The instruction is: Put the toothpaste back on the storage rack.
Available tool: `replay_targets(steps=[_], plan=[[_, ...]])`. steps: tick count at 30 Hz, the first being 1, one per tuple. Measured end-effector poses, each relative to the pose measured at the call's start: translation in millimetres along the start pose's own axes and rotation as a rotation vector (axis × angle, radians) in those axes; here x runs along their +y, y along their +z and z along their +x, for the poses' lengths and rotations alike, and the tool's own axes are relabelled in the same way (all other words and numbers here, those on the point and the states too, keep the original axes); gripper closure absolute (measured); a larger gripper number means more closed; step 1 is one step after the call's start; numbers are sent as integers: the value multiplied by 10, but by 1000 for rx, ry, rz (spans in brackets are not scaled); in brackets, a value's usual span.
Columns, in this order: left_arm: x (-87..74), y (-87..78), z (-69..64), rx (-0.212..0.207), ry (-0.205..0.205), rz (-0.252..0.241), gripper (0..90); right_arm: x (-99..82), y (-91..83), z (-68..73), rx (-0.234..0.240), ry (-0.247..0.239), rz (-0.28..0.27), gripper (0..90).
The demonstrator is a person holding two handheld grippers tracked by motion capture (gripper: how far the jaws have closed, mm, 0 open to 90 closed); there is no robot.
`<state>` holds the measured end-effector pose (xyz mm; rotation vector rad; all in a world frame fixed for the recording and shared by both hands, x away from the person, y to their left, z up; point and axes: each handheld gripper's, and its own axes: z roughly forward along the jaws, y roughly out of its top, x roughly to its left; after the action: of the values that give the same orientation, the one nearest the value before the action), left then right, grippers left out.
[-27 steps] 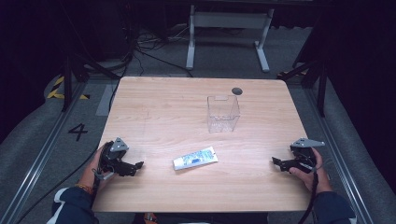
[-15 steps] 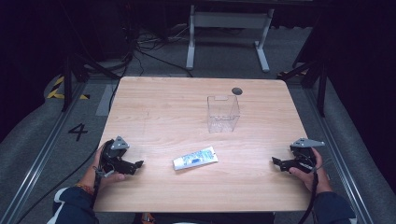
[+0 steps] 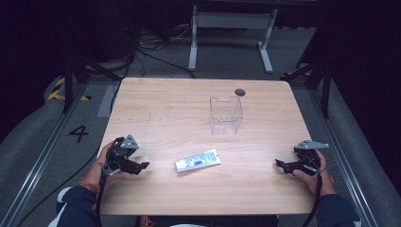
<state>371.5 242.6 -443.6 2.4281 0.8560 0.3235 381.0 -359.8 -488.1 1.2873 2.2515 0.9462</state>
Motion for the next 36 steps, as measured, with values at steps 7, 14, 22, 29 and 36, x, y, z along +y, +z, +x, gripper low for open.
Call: replay_targets(steps=[7, 14, 22, 29, 36], plan=[[255, 13, -259, -33, 116, 18, 181, -4, -6, 9, -4, 7, 2, 5], [472, 53, -453, -94, 215, 31, 183, -4, -6, 8, -4, 7, 1, 5], [627, 158, -549, -125, 249, 47, 183, -4, -6, 8, -4, 7, 1, 5], [783, 258, -646, -170, 272, 60, 182, -4, -6, 8, -4, 7, 2, 5], [923, 385, -724, -196, 293, 86, 180, -4, -6, 8, -4, 7, 1, 5]])
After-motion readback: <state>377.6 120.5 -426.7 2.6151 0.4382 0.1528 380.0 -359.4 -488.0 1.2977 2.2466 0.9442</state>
